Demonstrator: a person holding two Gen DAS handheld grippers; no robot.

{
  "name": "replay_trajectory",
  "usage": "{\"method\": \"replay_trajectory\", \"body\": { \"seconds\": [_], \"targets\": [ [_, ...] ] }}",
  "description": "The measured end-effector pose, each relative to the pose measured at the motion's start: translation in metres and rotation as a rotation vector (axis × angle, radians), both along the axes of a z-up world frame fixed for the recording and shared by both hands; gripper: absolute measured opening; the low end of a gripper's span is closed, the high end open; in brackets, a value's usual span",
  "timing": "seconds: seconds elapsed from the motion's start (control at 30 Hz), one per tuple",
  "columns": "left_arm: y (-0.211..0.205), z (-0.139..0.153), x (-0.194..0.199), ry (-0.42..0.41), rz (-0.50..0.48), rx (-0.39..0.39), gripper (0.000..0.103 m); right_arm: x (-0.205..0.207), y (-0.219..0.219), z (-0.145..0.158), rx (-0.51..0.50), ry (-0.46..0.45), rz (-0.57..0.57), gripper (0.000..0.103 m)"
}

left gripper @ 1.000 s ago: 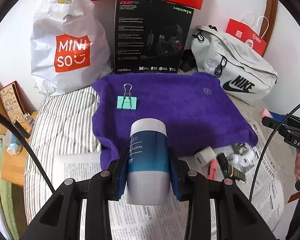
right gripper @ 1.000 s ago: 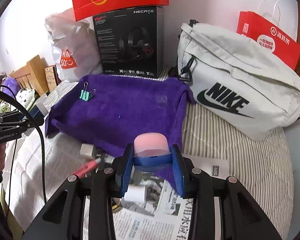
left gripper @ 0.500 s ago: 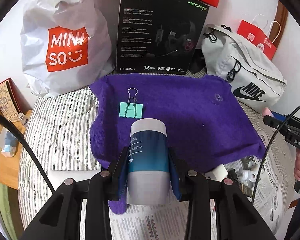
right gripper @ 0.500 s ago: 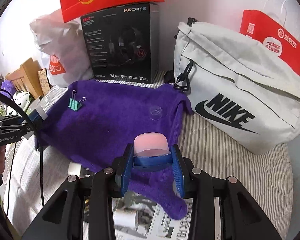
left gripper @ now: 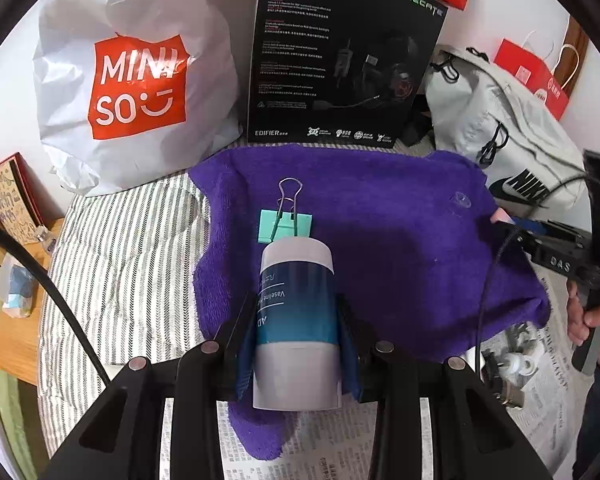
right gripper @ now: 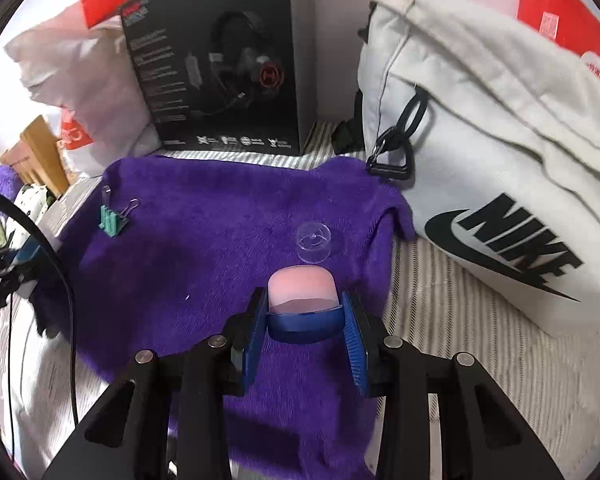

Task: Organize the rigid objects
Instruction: 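Carry the container with the right tool while the left tool carries the bottle toward the towel, then set the pink-and-blue container on the towel and open the right tool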

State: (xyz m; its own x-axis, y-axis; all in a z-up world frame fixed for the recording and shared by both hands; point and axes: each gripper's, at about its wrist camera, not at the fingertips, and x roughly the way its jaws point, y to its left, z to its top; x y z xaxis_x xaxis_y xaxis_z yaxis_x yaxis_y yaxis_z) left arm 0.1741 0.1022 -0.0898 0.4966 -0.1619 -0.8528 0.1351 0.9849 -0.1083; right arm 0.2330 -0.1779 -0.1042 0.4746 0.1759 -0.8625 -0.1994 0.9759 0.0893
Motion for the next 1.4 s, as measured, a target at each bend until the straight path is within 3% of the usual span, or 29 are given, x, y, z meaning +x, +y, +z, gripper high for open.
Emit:
{"method": "replay_trajectory", "body": {
  "seconds": [0.3, 0.8, 0.9, 1.03, 1.4],
  "targets": [
    [0.000, -0.006, 0.008, 0.013, -0.019, -0.010, 0.034, 0.023, 0.008, -0.027, -0.033, 0.055, -0.012, 0.037],
    [-0.005, -0.013, 0.019, 0.032, -0.034, -0.011, 0.034, 0.026, 0.022, -0.035, -0.081, 0.051, 0.034, 0.038],
    [-0.006, -0.017, 0.020, 0.042, -0.034, -0.009, 0.034, 0.023, 0.022, -0.033, -0.077, 0.062, 0.043, 0.042],
    [-0.008, -0.022, 0.023, 0.054, -0.034, -0.011, 0.034, 0.014, 0.024, -0.027, -0.089, 0.069, 0.060, 0.055],
    [-0.008, -0.033, 0.035, 0.073, -0.029, -0.017, 0.034, -0.016, 0.011, -0.003, -0.073, 0.048, 0.033, 0.061]
  ]
}}
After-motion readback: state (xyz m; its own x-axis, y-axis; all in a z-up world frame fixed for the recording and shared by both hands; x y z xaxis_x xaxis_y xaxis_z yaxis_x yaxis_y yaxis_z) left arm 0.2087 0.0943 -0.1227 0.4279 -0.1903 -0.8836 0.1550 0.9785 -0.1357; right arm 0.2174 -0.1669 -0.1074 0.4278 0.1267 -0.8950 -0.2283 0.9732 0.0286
